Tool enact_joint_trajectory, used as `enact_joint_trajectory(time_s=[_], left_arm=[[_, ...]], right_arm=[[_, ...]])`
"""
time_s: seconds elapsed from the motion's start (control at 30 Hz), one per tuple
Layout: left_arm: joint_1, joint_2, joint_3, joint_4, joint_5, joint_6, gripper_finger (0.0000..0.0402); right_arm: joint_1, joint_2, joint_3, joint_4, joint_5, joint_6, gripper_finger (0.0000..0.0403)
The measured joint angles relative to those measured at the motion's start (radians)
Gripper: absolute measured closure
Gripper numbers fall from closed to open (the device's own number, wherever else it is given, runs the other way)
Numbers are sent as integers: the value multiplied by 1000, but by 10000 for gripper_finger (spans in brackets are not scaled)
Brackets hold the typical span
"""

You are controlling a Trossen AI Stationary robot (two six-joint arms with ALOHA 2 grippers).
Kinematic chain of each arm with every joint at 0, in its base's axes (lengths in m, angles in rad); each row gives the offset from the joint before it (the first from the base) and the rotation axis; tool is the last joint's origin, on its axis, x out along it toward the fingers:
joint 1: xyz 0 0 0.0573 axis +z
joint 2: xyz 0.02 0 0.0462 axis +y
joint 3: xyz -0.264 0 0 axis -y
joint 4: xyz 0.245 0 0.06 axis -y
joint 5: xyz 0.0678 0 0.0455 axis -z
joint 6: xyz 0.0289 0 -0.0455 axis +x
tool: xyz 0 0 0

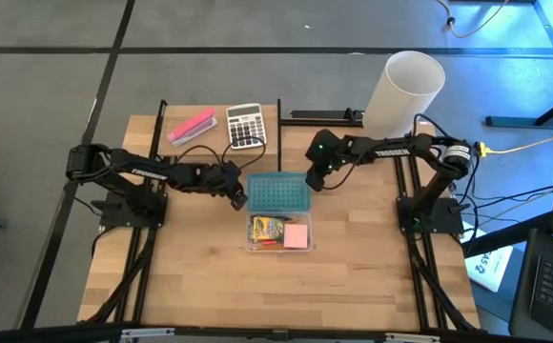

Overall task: Pack school essentials
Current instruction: Close the blue supply box

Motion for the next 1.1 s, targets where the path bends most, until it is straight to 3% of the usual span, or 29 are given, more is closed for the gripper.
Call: enact_joint_trajectory(time_s=[0.27,0.63,0.97,1.1], left_arm=[[24,25,0,8,-1,37,401],[26,141,1,171,32,80,401],[26,140,1,215,49,102,401],[26,140,1,233,49,103,401]], right_arm=[[0,0,0,7,-22,-1,402],[0,0,0,7,-23,1,402],[0,0,0,14,-25,-2,402],[0,0,0,17,-72,-4,402]])
